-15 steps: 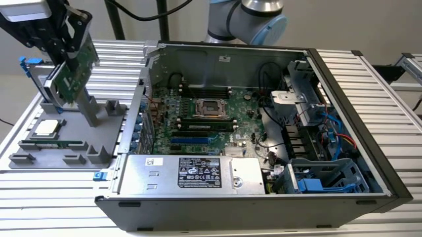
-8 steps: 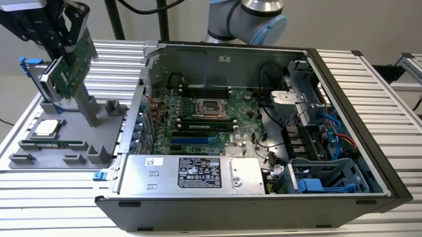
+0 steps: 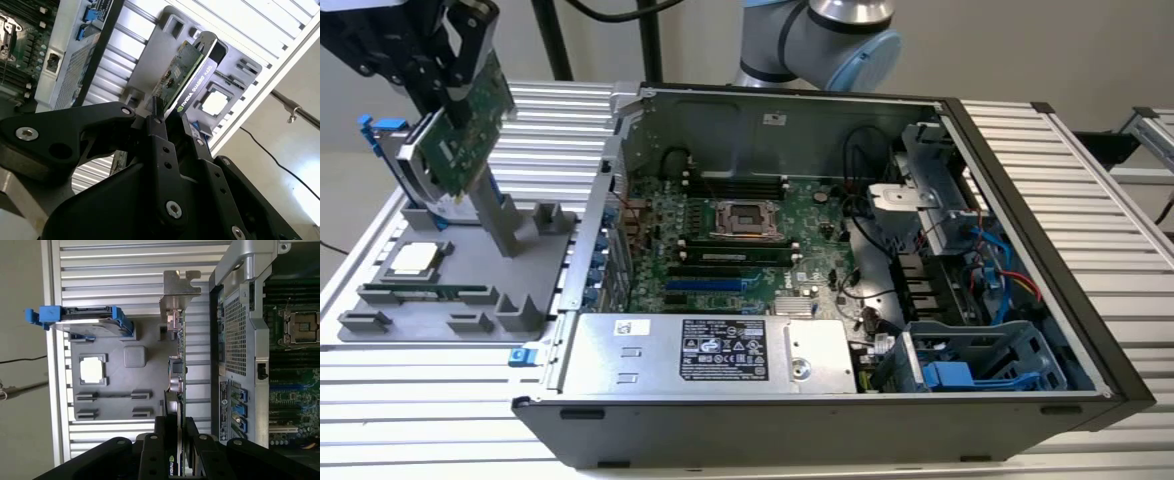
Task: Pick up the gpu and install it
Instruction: 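Pick up the gpu and move the gpu toward the slot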
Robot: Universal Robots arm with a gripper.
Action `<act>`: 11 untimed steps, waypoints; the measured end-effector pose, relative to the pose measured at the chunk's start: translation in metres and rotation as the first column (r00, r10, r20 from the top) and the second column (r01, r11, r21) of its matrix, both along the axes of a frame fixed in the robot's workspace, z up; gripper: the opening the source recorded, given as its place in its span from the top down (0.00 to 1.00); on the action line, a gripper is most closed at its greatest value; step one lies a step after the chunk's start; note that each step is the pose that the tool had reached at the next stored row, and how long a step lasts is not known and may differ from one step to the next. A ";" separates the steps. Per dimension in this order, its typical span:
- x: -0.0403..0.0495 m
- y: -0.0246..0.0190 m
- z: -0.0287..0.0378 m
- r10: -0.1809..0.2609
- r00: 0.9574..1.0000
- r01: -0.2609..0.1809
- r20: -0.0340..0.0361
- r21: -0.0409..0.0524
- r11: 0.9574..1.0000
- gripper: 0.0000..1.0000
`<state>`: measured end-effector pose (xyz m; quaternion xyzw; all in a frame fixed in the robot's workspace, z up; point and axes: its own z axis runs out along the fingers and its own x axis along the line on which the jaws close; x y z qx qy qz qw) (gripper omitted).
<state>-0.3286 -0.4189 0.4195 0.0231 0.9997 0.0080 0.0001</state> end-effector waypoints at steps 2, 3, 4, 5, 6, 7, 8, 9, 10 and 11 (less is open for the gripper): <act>0.0000 0.0000 0.0007 0.000 1.000 0.000 0.000 0.000 1.000 1.00; 0.0001 0.0000 0.0008 0.000 1.000 0.000 0.000 0.000 1.000 1.00; 0.0006 0.0000 0.0008 0.000 1.000 0.000 0.000 0.000 1.000 1.00; 0.0012 0.0000 0.0010 0.000 1.000 0.000 0.000 0.000 1.000 1.00; 0.0023 0.0000 0.0009 0.000 1.000 0.000 0.000 0.000 1.000 1.00; 0.0037 0.0000 0.0009 0.000 1.000 0.000 0.000 0.000 1.000 1.00; 0.0054 0.0000 0.0009 0.000 1.000 0.000 0.000 0.000 1.000 1.00; 0.0072 0.0000 0.0009 0.000 1.000 0.000 0.000 0.000 1.000 1.00; 0.0091 0.0000 0.0009 0.000 1.000 0.000 0.000 0.000 1.000 1.00; 0.0109 0.0000 0.0009 0.000 1.000 0.000 -0.001 0.000 1.000 1.00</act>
